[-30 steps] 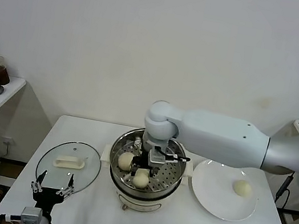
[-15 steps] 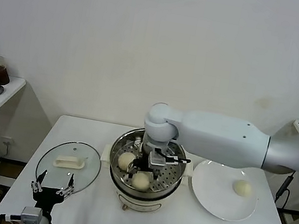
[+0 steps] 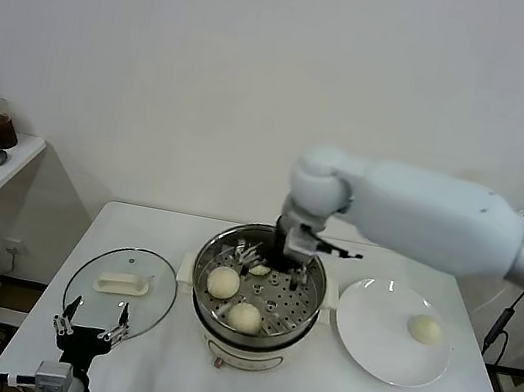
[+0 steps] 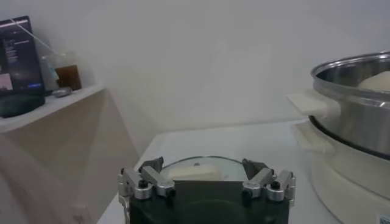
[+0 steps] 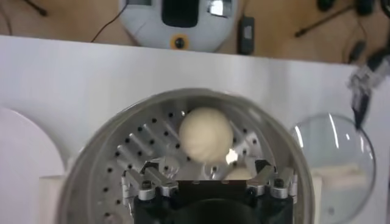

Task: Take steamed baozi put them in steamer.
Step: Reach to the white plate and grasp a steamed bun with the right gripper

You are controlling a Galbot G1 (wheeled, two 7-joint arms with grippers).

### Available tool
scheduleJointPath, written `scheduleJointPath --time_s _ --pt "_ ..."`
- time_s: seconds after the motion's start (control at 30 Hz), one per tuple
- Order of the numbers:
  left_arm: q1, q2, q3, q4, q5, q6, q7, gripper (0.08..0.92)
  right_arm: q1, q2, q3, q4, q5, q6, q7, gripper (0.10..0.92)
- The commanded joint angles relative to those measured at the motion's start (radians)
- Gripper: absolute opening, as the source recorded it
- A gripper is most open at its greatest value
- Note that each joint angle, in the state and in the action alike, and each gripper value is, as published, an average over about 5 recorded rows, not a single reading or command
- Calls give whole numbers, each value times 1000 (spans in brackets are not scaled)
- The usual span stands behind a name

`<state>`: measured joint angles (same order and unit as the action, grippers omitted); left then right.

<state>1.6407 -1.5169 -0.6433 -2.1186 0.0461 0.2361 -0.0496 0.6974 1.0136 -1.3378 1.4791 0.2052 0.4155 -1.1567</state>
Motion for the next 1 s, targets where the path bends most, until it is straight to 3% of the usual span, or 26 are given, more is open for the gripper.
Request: scheduleJointPath --time_s 0.03,0.1,0.23,0.57,0.8,1.0 --pt "-1 2 1 -4 -5 2 4 823 17 -228 69 -102 398 -532 52 823" --pt "-2 2 2 -6 -11 3 7 823 -32 -273 127 -132 403 -655 70 823" --pt "2 7 3 -9 -21 4 12 823 -108 -357 212 -193 212 -735 30 823" --pt "7 9 -15 3 -27 6 14 823 -445 -503 468 -214 -256 -593 -91 823" --pt "19 7 -20 17 -21 7 15 823 -729 -498 696 -276 -428 -543 -96 823" --pt "28 6 -24 27 -8 5 14 823 -847 -444 834 -361 -492 -494 -99 823"
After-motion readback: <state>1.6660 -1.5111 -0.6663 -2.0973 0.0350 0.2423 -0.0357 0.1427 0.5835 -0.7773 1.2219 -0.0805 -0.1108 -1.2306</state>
